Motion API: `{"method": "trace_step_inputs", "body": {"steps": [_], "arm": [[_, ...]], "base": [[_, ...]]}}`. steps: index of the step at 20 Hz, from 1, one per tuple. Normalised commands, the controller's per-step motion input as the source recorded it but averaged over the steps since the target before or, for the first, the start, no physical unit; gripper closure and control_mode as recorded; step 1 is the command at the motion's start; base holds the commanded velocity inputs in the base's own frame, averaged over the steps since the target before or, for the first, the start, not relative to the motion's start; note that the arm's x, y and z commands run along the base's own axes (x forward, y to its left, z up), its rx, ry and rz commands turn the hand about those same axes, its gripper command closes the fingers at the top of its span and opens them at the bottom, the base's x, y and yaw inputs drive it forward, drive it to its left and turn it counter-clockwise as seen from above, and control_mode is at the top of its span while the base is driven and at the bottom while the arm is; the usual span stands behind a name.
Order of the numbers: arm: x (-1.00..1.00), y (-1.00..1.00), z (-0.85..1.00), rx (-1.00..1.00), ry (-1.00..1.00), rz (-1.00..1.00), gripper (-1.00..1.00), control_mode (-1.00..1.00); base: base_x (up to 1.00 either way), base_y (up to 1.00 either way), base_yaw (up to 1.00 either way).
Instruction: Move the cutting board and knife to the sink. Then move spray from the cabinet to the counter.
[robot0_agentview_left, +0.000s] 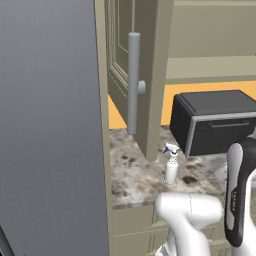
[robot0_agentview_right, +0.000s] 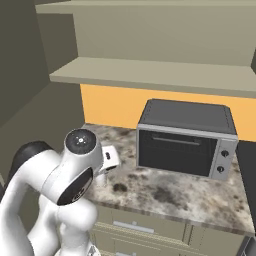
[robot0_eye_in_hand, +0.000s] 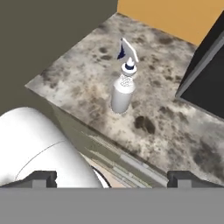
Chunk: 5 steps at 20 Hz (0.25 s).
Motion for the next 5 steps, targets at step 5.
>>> {"method": "trace_step_inputs", "body": {"steps": [5], "arm": [[-0.46, 0.00, 0.00, 0.00, -0.03, -0.19, -1.00, -1.00]], "base": [[0.00, 0.00, 0.00]]}}
